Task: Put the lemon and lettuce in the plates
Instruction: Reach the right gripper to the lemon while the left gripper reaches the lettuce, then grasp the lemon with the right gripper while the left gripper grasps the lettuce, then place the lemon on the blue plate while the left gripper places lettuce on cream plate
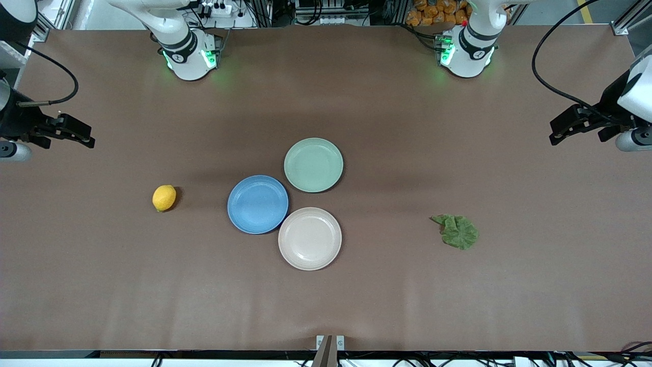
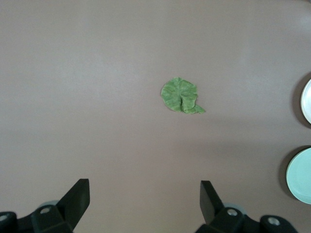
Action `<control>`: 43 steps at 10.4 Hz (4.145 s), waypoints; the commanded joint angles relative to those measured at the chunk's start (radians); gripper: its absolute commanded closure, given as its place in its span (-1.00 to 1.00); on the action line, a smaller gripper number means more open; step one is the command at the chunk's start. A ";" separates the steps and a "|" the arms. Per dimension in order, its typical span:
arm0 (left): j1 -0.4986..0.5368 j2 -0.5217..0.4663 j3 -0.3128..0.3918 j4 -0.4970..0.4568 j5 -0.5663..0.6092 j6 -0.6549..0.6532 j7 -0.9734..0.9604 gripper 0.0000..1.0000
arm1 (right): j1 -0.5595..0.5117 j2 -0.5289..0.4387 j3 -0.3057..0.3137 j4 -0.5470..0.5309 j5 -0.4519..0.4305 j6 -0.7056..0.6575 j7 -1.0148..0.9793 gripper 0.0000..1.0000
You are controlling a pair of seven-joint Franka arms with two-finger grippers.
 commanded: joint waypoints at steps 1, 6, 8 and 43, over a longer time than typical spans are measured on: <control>0.002 -0.004 -0.005 0.002 0.006 0.013 0.004 -1.00 | -0.009 0.002 0.009 0.002 -0.009 0.004 0.001 -1.00; -0.026 0.142 -0.024 -0.064 0.019 0.118 -0.004 -1.00 | -0.012 0.000 0.009 -0.004 0.005 -0.005 0.002 -1.00; -0.036 0.177 -0.025 -0.254 0.005 0.414 -0.068 -1.00 | -0.030 0.029 0.008 -0.042 0.005 0.043 0.004 -1.00; -0.570 0.805 -0.038 0.047 -0.115 1.257 -0.731 1.00 | 0.100 0.663 0.203 0.006 0.355 0.478 0.505 1.00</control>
